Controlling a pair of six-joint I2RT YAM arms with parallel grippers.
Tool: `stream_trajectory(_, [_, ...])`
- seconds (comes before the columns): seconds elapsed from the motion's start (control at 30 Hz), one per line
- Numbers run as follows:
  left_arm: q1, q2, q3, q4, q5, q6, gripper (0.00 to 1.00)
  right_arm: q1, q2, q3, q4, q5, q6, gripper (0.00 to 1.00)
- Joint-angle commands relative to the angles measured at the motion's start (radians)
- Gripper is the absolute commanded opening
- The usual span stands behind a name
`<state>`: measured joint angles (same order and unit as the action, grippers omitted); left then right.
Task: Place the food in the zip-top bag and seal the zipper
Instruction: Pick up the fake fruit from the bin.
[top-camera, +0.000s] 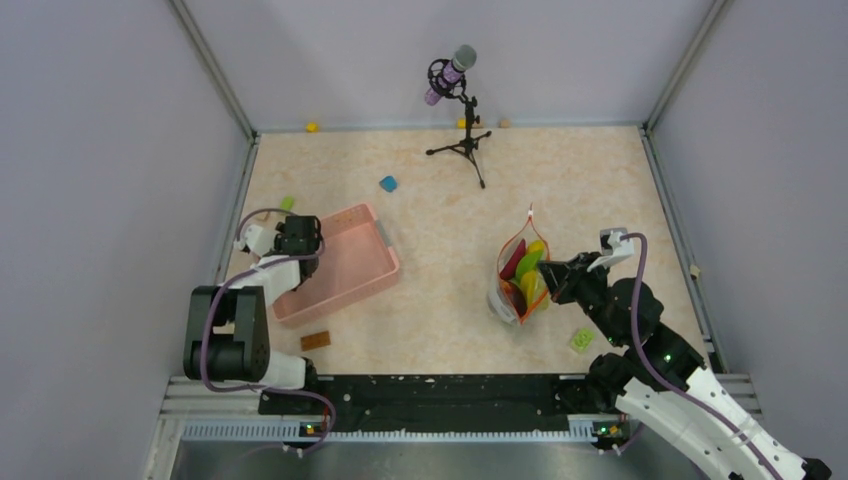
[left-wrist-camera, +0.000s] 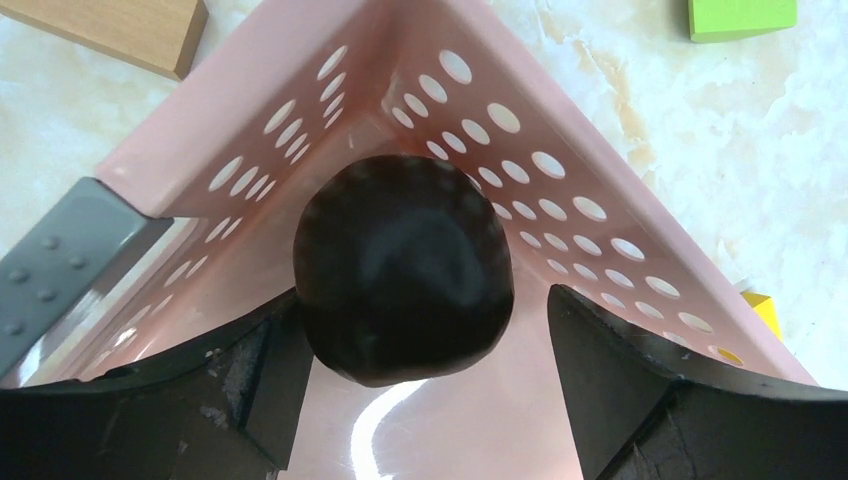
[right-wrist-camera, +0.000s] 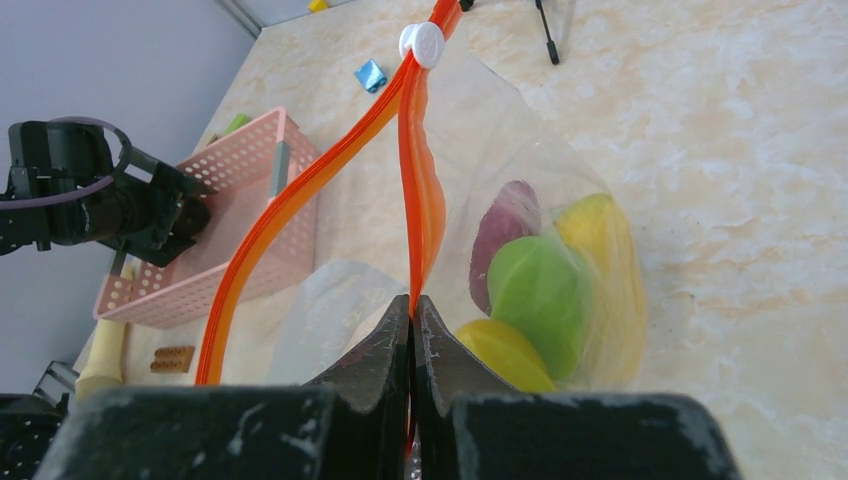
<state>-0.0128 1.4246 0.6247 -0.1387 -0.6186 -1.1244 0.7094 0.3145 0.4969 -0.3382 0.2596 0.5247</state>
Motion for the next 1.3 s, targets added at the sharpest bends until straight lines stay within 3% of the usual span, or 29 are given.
stream_trajectory(0.0, [0.007,0.010,0.030,0.040,-0.022,-0.001,0.87,0.001,-0.003,0.000,0.036,-0.009,-0.003,0.00])
stream_trajectory(0.23, [0.034,0.023,0.042,0.064,0.009,0.033,0.78,0.001,-0.001,-0.002,0.036,0.010,-0.003,0.00])
stream_trajectory(0.37, [0.037,0.032,0.056,0.060,0.026,0.047,0.67,0.000,0.003,-0.001,0.034,0.002,-0.004,0.00])
stream_trajectory(0.7, [0.036,0.026,0.047,0.090,0.082,0.086,0.37,0.001,-0.001,0.001,0.036,-0.017,-0.005,0.00])
stream_trajectory(1.0, [0.036,0.009,0.053,0.110,0.216,0.165,0.02,0.001,0.000,0.000,0.035,-0.014,-0.006,0.00])
stream_trajectory(1.27, [0.034,-0.054,-0.009,0.249,0.429,0.242,0.00,0.001,-0.002,-0.002,0.034,-0.003,-0.006,0.00])
